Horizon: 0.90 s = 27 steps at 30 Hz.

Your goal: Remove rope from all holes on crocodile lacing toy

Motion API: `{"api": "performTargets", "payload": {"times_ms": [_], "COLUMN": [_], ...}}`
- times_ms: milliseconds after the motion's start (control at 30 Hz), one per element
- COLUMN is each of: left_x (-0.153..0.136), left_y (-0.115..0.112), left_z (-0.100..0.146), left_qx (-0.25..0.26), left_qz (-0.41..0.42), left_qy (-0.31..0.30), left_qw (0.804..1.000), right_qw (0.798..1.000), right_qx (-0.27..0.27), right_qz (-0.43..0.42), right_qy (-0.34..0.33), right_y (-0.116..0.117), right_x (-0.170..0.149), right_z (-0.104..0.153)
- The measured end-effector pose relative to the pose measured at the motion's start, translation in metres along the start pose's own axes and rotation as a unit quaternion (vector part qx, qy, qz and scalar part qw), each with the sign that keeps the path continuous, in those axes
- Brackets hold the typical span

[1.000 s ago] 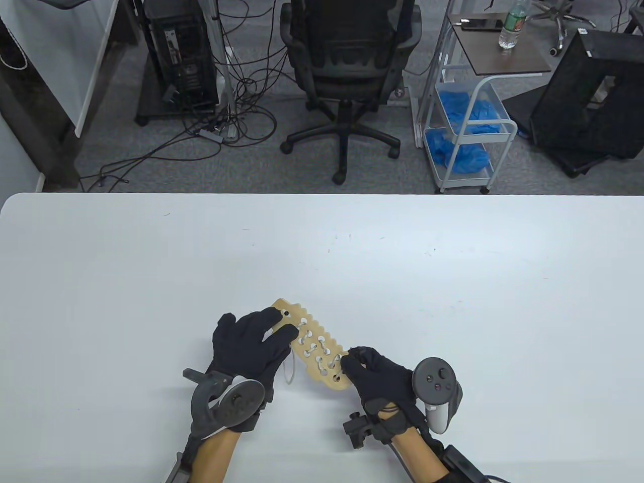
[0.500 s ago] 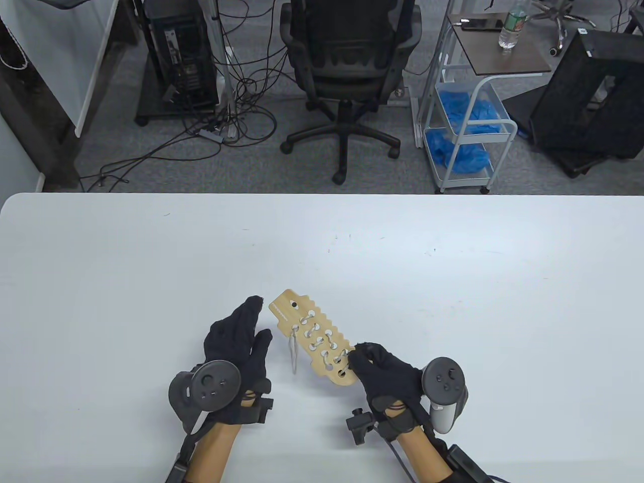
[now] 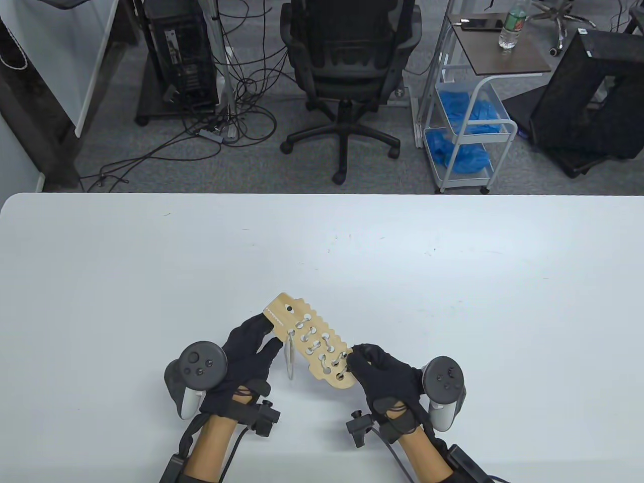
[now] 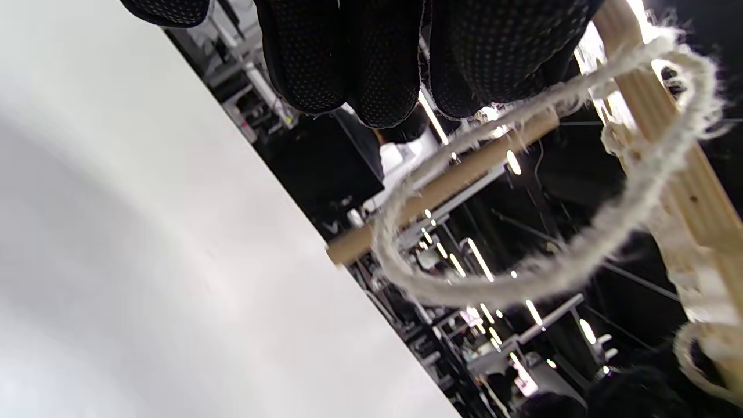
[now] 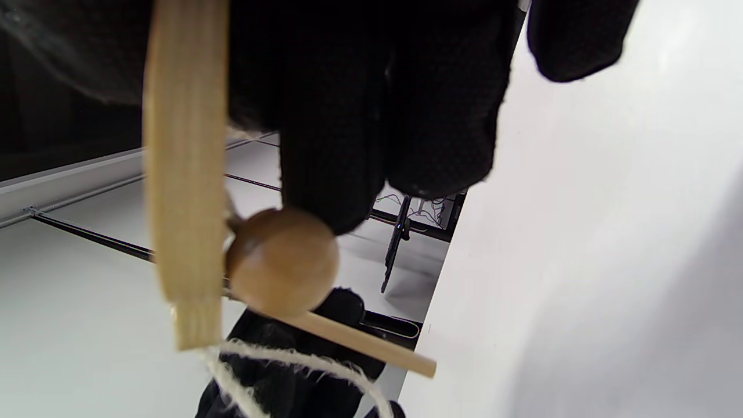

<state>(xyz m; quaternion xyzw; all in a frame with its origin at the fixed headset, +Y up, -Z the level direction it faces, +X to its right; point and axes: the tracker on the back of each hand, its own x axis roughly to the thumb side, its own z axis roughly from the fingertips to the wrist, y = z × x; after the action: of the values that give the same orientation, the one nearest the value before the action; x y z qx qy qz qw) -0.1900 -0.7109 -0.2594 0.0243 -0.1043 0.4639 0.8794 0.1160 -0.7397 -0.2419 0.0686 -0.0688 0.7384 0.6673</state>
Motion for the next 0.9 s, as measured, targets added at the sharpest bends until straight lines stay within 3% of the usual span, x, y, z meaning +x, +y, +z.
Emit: {"api": "performTargets", "payload": {"times_ms": [233, 900], "left_x": [0.0000, 0.0004], "left_y": [-0.0088, -0.0089], "left_z": [-0.0020, -0.0020], "left_qx": [-0.053, -0.045], "left_qz": [0.014, -0.006], "left_qy": [-0.009, -0.005], "left_qw": [0.998, 0.999], "right_qw": [1.000, 1.000], "right_qx": [0.003, -0.002], "right_qz": [-0.002, -0.002], "right_qy": [-0.001, 0.005], "right_y": [0.0003, -0.0011], "right_x": [0.0001, 0.0014], "right_z": [0.0001, 0.0000]}}
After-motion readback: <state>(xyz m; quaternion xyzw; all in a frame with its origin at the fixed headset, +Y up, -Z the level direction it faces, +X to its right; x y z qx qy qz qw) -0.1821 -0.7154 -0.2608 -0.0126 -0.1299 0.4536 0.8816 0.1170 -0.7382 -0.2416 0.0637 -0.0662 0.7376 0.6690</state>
